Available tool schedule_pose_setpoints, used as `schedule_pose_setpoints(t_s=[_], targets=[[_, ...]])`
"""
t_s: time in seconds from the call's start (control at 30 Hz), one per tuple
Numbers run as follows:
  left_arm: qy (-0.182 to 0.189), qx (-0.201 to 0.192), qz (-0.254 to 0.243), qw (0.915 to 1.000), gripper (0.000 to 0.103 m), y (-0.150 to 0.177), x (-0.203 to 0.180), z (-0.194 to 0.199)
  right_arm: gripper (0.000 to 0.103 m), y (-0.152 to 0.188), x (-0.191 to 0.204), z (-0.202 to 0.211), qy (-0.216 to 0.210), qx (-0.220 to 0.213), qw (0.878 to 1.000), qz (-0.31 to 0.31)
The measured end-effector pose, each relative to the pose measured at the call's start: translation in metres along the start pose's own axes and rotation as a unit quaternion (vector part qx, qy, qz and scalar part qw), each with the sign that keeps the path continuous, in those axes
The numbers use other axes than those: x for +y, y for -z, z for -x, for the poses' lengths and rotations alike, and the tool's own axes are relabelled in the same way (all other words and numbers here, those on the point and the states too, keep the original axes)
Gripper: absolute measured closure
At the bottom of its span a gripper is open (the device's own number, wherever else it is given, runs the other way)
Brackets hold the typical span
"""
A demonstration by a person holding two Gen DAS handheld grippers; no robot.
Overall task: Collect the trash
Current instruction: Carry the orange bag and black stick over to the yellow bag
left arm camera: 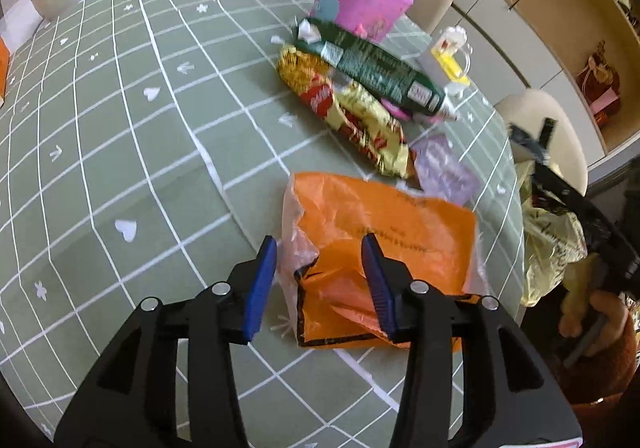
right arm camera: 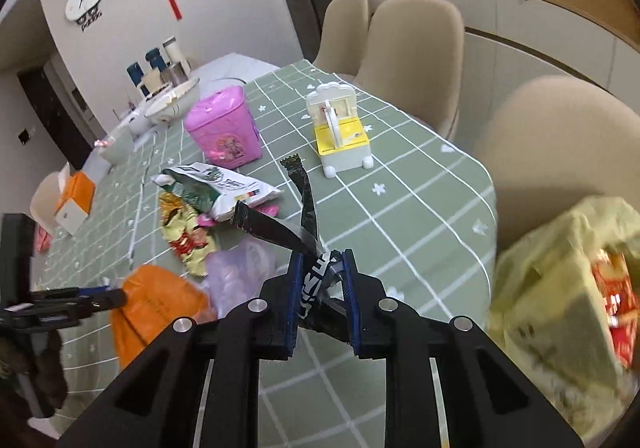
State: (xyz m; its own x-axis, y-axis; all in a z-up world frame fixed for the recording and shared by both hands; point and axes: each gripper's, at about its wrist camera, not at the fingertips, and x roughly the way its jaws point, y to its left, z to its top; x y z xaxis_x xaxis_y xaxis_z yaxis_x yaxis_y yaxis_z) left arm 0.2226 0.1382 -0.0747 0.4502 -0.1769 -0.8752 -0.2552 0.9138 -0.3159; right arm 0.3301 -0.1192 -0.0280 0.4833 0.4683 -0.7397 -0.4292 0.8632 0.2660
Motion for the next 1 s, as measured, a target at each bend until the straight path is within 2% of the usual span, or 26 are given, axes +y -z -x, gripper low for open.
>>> schedule_pose_setpoints(t_s=[0.17,0.2,0.23,0.33,0.47,0.63,0.8,1.0], targets=[[-0.008,0.009,-0.012,0.9999,0.059,0.011,-0.004,-0.004,0.083,0.021,0.004,0.027,0.009,-0.007,1.0,-0.001],[-0.011,0.009,-0.013,0.9998,0.062,0.013,-0.004,-0.005,0.083,0.023,0.005,0.03,0.012,-0.009,1.0,0.0],[-0.015,0.008,-0.017,0.9997,0.071,0.015,-0.006,-0.004,0.083,0.028,0.007,0.036,0.016,-0.012,1.0,0.0],[-0.017,0.001,-0.037,0.9992,0.082,0.018,-0.014,0.0,0.083,0.035,0.006,0.05,0.021,-0.021,1.0,-0.006],[-0.004,-0.029,-0.067,0.9973,0.091,0.018,-0.035,0.019,0.083,0.042,0.005,0.073,0.03,-0.039,0.999,-0.009],[0.019,-0.075,-0.1,0.992,0.092,0.006,-0.061,0.052,0.083,0.043,0.002,0.102,0.044,-0.064,0.997,-0.005],[0.046,-0.129,-0.125,0.9826,0.092,-0.016,-0.091,0.088,0.083,0.038,-0.007,0.134,0.058,-0.091,0.994,-0.004],[0.073,-0.16,-0.144,0.9737,0.092,-0.033,-0.133,0.107,0.083,0.034,-0.029,0.17,0.076,-0.123,0.989,-0.01]])
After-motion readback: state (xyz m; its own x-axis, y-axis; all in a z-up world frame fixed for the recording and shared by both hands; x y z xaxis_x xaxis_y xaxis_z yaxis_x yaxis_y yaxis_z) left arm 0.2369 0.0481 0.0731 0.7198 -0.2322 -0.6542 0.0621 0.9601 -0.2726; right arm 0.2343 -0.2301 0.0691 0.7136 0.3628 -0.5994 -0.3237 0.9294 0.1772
